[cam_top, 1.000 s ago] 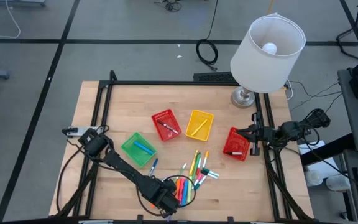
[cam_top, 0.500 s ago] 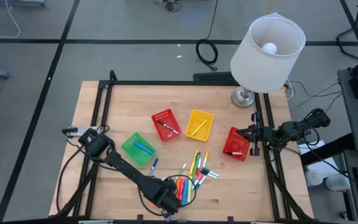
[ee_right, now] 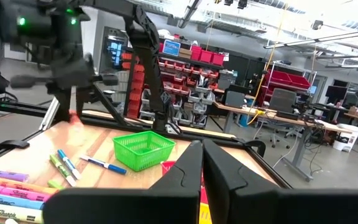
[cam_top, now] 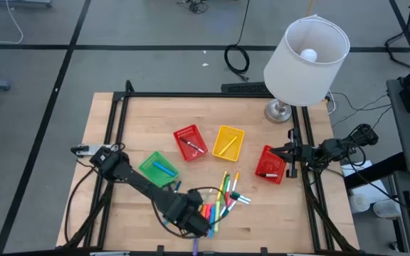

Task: Pick & Place Markers
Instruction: Put the left orange highlighter into the green bin

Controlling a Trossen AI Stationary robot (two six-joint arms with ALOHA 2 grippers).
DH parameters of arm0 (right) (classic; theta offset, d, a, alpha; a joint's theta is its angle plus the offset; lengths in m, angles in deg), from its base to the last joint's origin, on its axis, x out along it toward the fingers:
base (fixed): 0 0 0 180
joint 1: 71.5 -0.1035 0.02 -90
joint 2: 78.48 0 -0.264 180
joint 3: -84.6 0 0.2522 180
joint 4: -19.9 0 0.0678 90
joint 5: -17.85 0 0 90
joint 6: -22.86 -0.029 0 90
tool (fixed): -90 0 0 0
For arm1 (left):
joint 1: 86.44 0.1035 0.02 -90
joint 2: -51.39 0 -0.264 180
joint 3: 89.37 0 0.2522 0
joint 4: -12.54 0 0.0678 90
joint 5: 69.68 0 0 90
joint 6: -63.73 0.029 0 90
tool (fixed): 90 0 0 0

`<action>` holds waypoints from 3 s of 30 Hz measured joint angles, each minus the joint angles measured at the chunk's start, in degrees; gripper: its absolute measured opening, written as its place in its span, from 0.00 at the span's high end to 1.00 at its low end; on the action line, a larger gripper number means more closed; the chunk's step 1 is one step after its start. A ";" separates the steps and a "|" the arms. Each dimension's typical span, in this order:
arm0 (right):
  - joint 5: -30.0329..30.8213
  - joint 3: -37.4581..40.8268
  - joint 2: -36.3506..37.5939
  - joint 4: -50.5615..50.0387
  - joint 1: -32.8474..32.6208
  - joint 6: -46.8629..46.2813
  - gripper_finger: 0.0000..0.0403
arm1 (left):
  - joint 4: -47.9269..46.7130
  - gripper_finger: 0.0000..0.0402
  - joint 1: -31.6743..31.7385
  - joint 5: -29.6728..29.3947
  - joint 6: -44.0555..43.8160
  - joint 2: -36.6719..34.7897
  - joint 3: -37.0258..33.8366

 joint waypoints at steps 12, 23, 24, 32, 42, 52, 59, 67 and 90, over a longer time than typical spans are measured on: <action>-2.94 -0.07 -0.87 0.31 -0.01 0.25 1.00 | 0.23 0.87 7.99 -20.63 20.49 -13.60 -10.96; -2.93 -0.07 -0.92 -1.07 0.01 0.89 1.00 | 1.51 0.87 19.81 -30.44 30.77 -41.78 -36.47; -2.94 -0.07 -0.92 -1.35 0.01 0.91 1.00 | 1.99 0.87 20.57 -30.27 30.85 -45.54 -39.23; -2.86 -0.07 -0.92 -1.68 0.01 2.39 1.00 | 7.06 0.87 23.73 -23.74 35.35 -69.15 -53.45; -2.80 0.00 -0.92 -0.50 0.01 4.14 1.00 | 18.71 0.87 27.36 -21.12 57.69 -67.52 -54.00; -2.78 0.02 -0.90 2.36 0.04 8.65 1.00 | 13.04 0.87 24.80 -15.08 74.12 -49.05 -54.00; -2.80 0.02 -0.91 3.54 0.04 5.54 1.00 | 11.71 0.87 19.76 -14.41 79.79 -39.48 -54.00; -2.82 0.02 -0.90 3.52 0.04 3.48 1.00 | 13.06 0.87 14.14 -11.71 77.73 -33.21 -53.98; -2.99 0.02 -0.94 4.44 0.01 0.95 1.00 | 22.72 0.87 13.52 3.95 69.86 -30.30 -61.70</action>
